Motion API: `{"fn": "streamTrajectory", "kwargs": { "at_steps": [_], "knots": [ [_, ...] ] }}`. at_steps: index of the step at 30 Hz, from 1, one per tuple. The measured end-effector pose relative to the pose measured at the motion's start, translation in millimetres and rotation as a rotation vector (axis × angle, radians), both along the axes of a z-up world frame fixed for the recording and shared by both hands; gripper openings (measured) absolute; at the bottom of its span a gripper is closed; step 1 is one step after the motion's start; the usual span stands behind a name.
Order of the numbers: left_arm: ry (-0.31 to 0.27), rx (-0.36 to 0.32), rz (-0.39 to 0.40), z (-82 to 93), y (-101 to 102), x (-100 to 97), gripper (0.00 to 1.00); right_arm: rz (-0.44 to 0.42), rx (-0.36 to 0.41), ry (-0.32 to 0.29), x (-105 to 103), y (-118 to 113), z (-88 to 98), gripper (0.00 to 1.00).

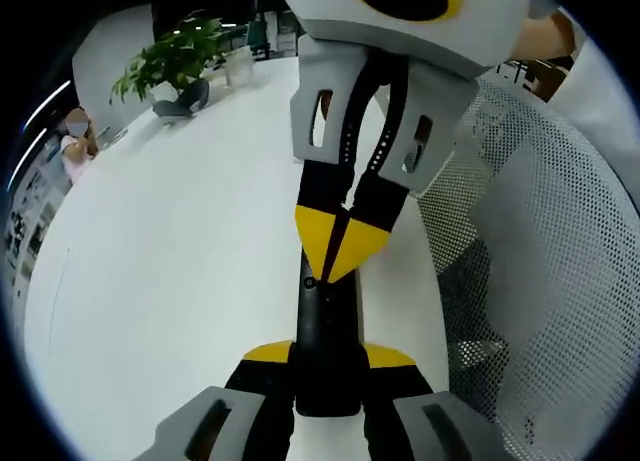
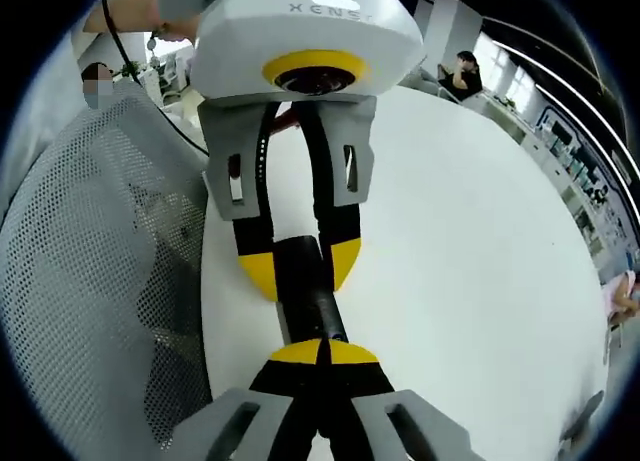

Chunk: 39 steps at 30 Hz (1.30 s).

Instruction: Press the specified remote control buttons in sequence, fully releasing each button before pressing the next.

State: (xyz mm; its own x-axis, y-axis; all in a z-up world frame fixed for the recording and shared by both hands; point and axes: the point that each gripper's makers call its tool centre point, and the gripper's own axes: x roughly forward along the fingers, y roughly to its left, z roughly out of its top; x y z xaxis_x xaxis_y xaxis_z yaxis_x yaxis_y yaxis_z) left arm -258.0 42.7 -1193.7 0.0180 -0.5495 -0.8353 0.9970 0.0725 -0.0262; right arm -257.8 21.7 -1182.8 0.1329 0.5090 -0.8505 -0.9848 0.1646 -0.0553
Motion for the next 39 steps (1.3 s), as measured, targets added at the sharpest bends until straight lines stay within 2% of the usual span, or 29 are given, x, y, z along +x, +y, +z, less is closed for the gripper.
{"fn": "streamTrajectory", "kwargs": {
  "at_steps": [1,3,6,9,11,13,14,17,20,23,30,39],
  "knots": [
    [0.001,-0.002,0.0,0.1,0,0.1,0.23,0.02,-0.016,-0.021,2,-1,0.4,0.0],
    [0.003,-0.003,0.0,0.0,0,0.1,0.23,0.023,-0.027,-0.025,0,0,-0.4,0.0],
    [0.005,-0.001,-0.003,0.2,0,-0.1,0.23,0.093,-0.059,-0.092,1,0,-1.6,0.0],
    [0.007,-0.002,-0.003,0.2,0,-0.1,0.23,0.096,-0.066,-0.095,1,0,-2.2,0.0],
    [0.008,-0.003,-0.004,0.1,0,-0.1,0.23,0.082,-0.055,-0.076,2,0,-1.5,0.0],
    [0.008,-0.003,-0.004,0.0,0,-0.1,0.23,0.027,-0.014,-0.011,2,0,-1.0,0.0],
    [0.007,-0.002,-0.004,-0.1,0,0.0,0.23,-0.019,0.014,0.042,2,0,-0.1,0.0],
    [0.002,-0.001,-0.002,-0.1,0,-0.3,0.23,-0.079,0.053,0.13,4,0,0.7,0.0],
    [-0.005,0.0,0.0,-0.2,0,-0.4,0.23,-0.028,0.027,0.102,4,-1,0.1,0.0],
    [-0.007,-0.003,0.004,-0.2,0,-0.2,0.23,0.029,-0.05,0.033,10,-5,-1.3,0.0],
    [-0.007,-0.006,0.006,-0.2,0,0.0,0.23,0.016,-0.051,0.087,14,-2,-2.6,0.0],
    [0.007,-0.029,0.028,0.4,0,0.7,0.23,0.03,-0.131,0.168,16,1,-5.6,0.0]
  ]
}}
